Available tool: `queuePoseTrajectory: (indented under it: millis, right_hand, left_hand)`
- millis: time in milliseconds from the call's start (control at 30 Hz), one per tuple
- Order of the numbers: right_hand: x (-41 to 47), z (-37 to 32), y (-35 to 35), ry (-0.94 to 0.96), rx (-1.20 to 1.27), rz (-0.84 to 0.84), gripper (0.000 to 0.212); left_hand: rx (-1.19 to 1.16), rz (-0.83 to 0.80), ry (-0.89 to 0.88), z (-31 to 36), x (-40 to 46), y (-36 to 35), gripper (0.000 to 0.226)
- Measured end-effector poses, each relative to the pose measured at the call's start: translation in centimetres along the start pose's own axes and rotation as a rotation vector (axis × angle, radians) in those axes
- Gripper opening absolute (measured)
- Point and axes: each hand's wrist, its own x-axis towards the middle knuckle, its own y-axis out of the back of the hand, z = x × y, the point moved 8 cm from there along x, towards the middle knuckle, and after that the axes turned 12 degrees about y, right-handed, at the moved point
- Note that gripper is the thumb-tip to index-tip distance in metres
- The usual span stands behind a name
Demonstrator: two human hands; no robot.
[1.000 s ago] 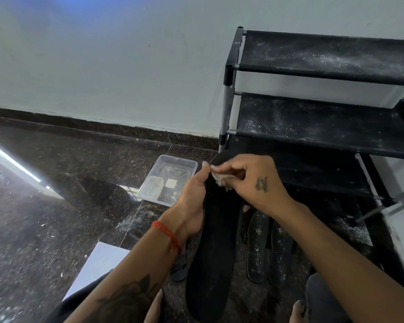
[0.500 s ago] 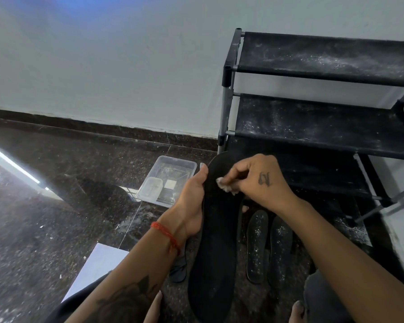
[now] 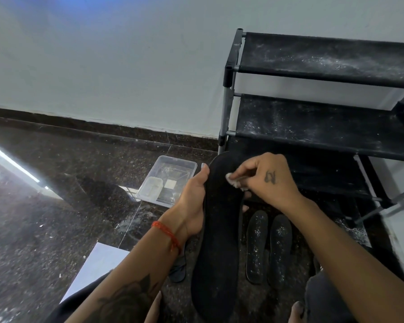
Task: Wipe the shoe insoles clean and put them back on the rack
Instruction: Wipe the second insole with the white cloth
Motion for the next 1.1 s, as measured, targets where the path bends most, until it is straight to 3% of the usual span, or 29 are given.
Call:
queuePoseTrajectory:
  millis: [67,133,267,400,500,600,700,833,900,1000,1100]
  right_hand:
    - [0.0,0.5,1.1,0.004,-0.077,0.185,0.014]
    - [0.0,0.0,0.8,0.063,-0.080,0.260,0.023]
    - [-0.3,-2.6,-1.7,0.165,0.072,0.086,0.030]
    - [-0.2,-1.8,-1.8,0.076,0.060,-0.130,0.022]
    - [0.1,-0.4,0.4,0.040,-0.105,0.069,0.021]
    - [-0.2,-0.8,0.7,0.071,-0.046,0.243,0.030]
    - [-0.3,-2.7,-1.1,0.167,0.032,0.136,0.028]
    - [-0.2,-1.9,-1.5,0.071,-0.008,-0.085,0.023]
    - [0.1,-0.6,0.0,0.026,-0.130,-0.001,0.018]
    - [0.0,-0.3,1.6,0.072,-0.229,0.256,0.023]
    - [0.1,-1.4,0.1,0.162,-0.155,0.261,0.028]
  left_hand:
    - [0.032,-0.004,0.009,-0.2,0.1,-0.2,0.066]
    - [0.053,-0.018,0.011,-0.3,0.0,-0.5,0.068]
    - [0.014,-0.053,0.003,-0.1,0.2,-0.3,0.079]
    - [0.019,-0.027,-0.010,0.2,0.3,0.2,0.075]
    - [0.075,0.007,0.000,-0.1,0.4,0.2,0.071]
    - [0.101,0.012,0.000,-0.3,0.3,-0.1,0.072]
    - [0.103,0.007,-0.001,-0.3,0.3,-0.1,0.076]
    - [0.059,-0.004,0.006,0.0,0.3,0.1,0.082]
    - [0.089,0.009,0.022,-0.2,0.3,0.2,0.079]
    - [0.145,0.013,0.030,-0.6,0.1,-0.4,0.076]
    - [0.177,0.013,0.037,-0.8,0.0,-0.5,0.082]
